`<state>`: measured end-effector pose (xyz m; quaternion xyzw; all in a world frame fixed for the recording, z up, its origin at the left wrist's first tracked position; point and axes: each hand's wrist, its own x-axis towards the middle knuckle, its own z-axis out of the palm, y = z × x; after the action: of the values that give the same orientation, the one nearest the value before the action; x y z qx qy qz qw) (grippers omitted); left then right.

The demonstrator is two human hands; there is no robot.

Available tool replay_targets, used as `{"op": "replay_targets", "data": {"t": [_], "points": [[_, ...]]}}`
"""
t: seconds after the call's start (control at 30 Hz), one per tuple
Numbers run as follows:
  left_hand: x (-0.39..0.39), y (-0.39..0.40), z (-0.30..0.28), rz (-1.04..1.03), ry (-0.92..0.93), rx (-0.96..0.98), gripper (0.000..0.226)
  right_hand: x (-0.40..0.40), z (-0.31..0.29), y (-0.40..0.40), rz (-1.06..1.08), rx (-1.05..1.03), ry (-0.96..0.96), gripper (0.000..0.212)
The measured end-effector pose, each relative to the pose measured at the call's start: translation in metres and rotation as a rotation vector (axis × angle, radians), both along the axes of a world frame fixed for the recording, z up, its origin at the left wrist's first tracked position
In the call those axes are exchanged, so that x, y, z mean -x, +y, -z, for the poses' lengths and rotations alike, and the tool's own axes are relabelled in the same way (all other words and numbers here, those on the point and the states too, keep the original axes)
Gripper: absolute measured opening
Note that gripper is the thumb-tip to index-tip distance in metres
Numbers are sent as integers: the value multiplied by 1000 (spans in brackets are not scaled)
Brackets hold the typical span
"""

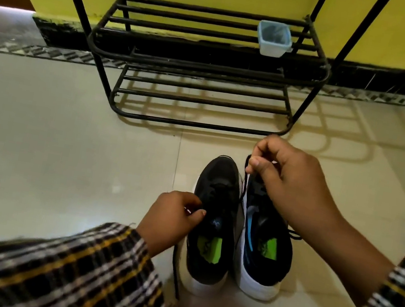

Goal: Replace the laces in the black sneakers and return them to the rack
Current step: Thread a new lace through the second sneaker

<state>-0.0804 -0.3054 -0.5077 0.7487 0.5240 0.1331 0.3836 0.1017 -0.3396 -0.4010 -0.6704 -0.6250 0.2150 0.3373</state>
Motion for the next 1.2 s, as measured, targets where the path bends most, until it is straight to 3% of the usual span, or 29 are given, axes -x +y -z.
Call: {"op": "replay_targets", "data": {"t": [0.1, 0.23, 0.6, 0.73, 0.93, 1.1, 1.2], "points": [[6, -3, -1, -117, -185, 187, 12, 0, 5, 2, 64, -95, -129, 9], [17, -10, 1, -255, -342, 343, 9, 2, 7, 3, 28, -115, -159, 4], [37, -17, -5, -167, -473, 443, 16, 27, 45, -10, -16, 444, 524, 3], [34, -21, -15, -84, -493, 443, 19, 25, 49, -14, 34, 480, 563, 4], [36, -25, -13, -116, -437, 407, 15, 24, 52, -13, 50, 439, 552, 5], [43, -27, -6, -151, -333, 339, 32, 31, 61, -12, 95, 380, 511, 8], [41, -27, -8, -144, -327, 334, 36, 37, 65, -15, 57, 389, 602, 7]]}}
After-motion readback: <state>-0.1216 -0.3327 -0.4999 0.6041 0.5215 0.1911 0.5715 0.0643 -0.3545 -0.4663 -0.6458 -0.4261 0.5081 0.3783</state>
